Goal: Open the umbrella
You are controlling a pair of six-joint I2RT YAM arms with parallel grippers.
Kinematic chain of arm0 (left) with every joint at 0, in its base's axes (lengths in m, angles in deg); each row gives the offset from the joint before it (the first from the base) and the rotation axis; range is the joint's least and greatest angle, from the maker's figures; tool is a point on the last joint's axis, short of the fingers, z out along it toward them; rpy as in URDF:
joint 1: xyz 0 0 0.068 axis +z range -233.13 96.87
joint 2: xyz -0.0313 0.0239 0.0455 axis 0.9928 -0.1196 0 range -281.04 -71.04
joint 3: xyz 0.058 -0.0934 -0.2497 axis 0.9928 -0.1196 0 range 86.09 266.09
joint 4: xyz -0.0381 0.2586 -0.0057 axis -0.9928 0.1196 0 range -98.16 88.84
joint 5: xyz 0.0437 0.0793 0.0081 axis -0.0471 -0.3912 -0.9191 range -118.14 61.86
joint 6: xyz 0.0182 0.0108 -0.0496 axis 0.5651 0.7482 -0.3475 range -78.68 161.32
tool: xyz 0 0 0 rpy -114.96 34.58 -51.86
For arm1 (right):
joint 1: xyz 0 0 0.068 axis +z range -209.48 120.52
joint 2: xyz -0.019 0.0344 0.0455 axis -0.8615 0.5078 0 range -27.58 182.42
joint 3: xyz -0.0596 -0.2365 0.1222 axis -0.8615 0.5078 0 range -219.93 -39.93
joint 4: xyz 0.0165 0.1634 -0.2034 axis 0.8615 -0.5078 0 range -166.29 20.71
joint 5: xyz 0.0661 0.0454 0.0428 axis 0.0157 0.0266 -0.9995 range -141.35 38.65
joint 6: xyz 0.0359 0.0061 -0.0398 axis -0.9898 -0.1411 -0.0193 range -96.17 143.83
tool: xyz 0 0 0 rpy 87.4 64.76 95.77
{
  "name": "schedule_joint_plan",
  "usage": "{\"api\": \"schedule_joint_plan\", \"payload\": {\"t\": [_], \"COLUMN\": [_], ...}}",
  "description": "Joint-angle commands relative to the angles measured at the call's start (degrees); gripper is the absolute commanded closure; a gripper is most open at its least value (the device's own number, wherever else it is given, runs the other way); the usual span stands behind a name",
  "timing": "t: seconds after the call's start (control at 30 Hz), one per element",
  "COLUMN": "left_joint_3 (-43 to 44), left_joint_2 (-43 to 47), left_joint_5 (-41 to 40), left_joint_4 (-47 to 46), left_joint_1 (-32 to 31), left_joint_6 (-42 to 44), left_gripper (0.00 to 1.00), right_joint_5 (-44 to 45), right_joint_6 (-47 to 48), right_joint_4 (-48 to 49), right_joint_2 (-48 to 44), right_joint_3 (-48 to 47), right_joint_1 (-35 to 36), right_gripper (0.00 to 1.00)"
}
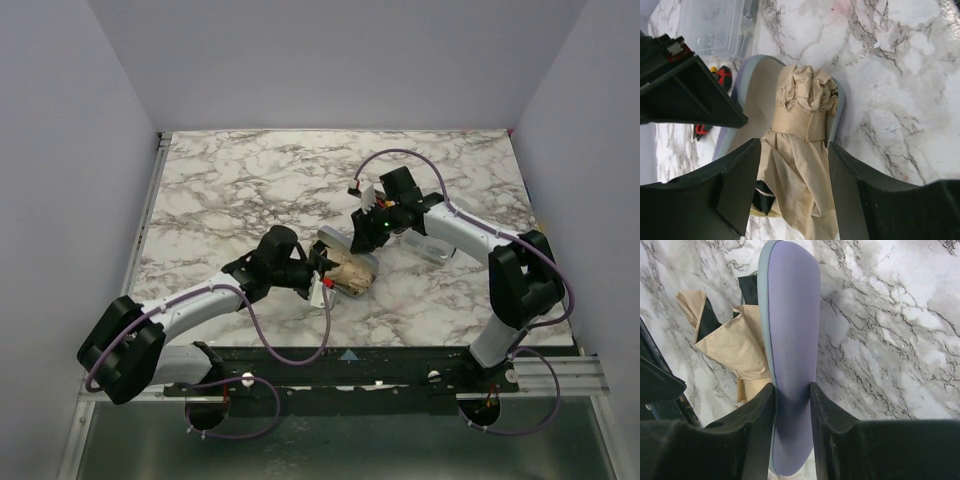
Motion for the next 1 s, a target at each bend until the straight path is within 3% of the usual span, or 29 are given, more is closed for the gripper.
{"api": "schedule_joint_plan", "payload": {"t": [0.0, 0.33, 0.47, 0.67, 0.8, 0.97], "left_joint_3": [3.6, 8.0, 11.3, 15.4, 16.2, 17.5], "left_joint_2": [-4.0, -12.3, -15.7, -21.8, -24.6, -25.0], "left_joint_5": [-1.3, -3.4, -4.3, -8.8, -11.0, -12.1], "left_joint_4": [-3.1, 1.4, 7.1, 11.0, 13.0, 14.4], "left_joint_1": [-1.4, -3.3, -3.3, -3.3, -3.3, -2.7], "left_joint_6": [5.8, 15.2, 17.4, 19.0, 22.4, 21.9], "left_gripper": [0.41, 0.36, 0.35, 0.27, 0.38, 0.74], "right_joint_5": [-2.2, -2.4, -3.0, -3.3, -3.2, -2.4], "right_joint_6": [-0.4, 0.3, 0.6, 0.9, 1.3, 1.4], "right_joint_4": [-1.0, -1.0, -1.0, -1.0, -1.1, -0.6], "right_joint_2": [1.7, 1.8, 2.0, 2.2, 2.5, 2.7], "right_joint_3": [-1.5, -2.0, -2.0, -2.0, -1.8, -2.0], "right_joint_1": [-0.2, -0.4, -0.4, -0.3, -0.4, -0.3], "right_gripper": [0.69, 0.75, 0.78, 0.82, 0.86, 0.96]}}
